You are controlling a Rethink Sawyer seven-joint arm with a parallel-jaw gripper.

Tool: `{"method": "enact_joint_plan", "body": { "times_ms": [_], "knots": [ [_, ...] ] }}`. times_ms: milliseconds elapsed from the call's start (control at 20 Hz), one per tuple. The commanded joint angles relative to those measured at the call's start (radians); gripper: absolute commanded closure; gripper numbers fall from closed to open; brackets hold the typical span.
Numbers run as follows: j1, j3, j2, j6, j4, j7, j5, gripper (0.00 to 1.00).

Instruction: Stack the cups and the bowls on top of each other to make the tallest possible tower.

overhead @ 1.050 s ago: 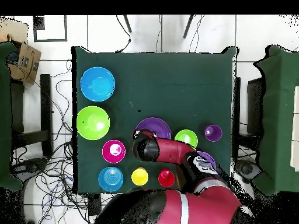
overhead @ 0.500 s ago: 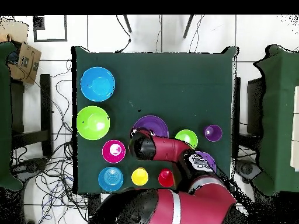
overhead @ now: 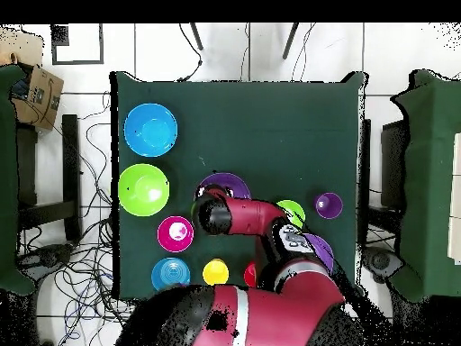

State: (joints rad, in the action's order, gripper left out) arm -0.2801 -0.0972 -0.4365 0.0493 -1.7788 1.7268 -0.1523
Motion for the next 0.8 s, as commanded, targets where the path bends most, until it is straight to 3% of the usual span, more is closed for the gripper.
{"method": "enact_joint_plan", "body": {
  "times_ms": [50,350,800],
  "knots": [
    [0.026,-0.038,0.058,0.069,0.145,0.076,0.009,0.00],
    [0.051,-0.026,0.096,0.046,0.220,0.084,0.015,0.00],
    [0.039,-0.038,0.136,0.113,0.330,0.040,0.005,0.00]
  ]
}}
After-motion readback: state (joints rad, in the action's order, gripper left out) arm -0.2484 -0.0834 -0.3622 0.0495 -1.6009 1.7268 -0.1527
